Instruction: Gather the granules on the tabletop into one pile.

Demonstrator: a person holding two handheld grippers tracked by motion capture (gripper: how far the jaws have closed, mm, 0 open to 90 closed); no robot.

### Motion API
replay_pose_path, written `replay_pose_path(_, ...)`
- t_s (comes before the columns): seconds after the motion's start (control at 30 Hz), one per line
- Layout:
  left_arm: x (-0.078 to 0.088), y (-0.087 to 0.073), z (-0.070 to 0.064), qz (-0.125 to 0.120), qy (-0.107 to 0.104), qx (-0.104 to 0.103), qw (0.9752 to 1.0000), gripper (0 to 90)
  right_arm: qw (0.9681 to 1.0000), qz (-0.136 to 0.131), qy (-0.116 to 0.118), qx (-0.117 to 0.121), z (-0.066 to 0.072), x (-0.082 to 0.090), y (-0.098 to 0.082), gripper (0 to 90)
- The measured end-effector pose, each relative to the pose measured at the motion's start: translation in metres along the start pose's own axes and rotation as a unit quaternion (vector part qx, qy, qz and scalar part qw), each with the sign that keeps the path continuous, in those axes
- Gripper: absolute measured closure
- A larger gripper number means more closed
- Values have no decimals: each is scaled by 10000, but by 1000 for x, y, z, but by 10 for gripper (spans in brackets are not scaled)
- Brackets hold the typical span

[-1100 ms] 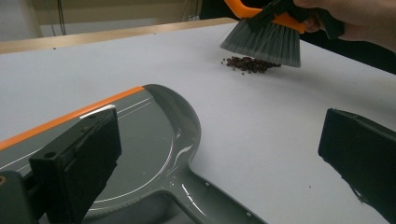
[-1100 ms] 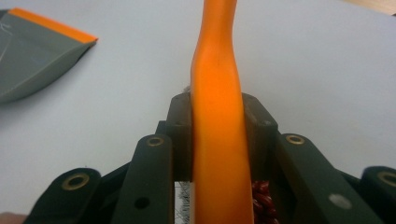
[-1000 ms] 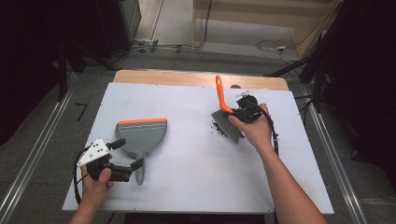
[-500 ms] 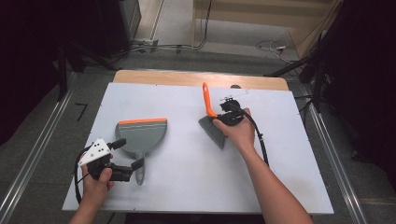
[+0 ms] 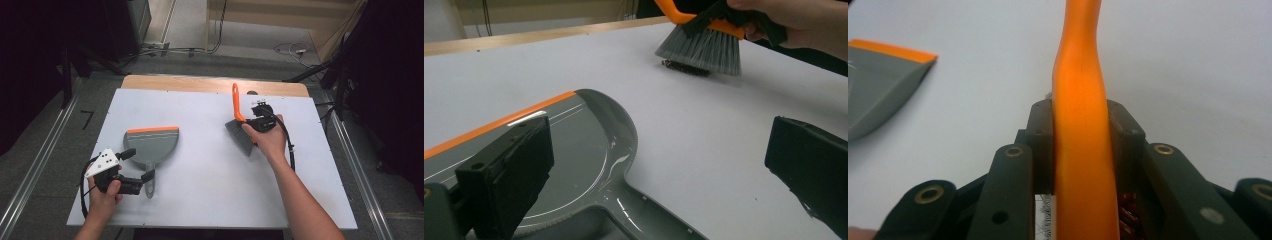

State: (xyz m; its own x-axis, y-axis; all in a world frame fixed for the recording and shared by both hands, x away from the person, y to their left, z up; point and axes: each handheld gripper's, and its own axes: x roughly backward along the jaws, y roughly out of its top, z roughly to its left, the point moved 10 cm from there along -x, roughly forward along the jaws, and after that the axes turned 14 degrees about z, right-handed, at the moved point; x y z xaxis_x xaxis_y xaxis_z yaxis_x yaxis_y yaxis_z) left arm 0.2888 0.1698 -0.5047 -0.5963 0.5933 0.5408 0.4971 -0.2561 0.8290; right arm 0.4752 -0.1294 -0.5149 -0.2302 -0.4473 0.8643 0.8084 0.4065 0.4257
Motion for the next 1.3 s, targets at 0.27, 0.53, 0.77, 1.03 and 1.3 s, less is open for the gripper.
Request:
replay_pose_path(0.27,1,0,1,0,13,7,10000,0,9974,-371,-551,-267,-35,36,0,678)
replay_pose_path(0.53,0,0,1,-7,5,6,10000,0,9765,-26,-2097,-501,-86,29,-24,679)
replay_pose_path(0.77,0,0,-1,6,5,1,10000,0,9742,-50,-2239,-273,-60,13,-15,681)
replay_pose_path(1.03,1,0,1,-32,-8,25,10000,0,9755,-76,-2198,-39,-47,10,-6,680)
replay_pose_path(1.3,0,0,1,-1,-7,10,10000,0,9856,-378,-1622,294,-9,19,8,680)
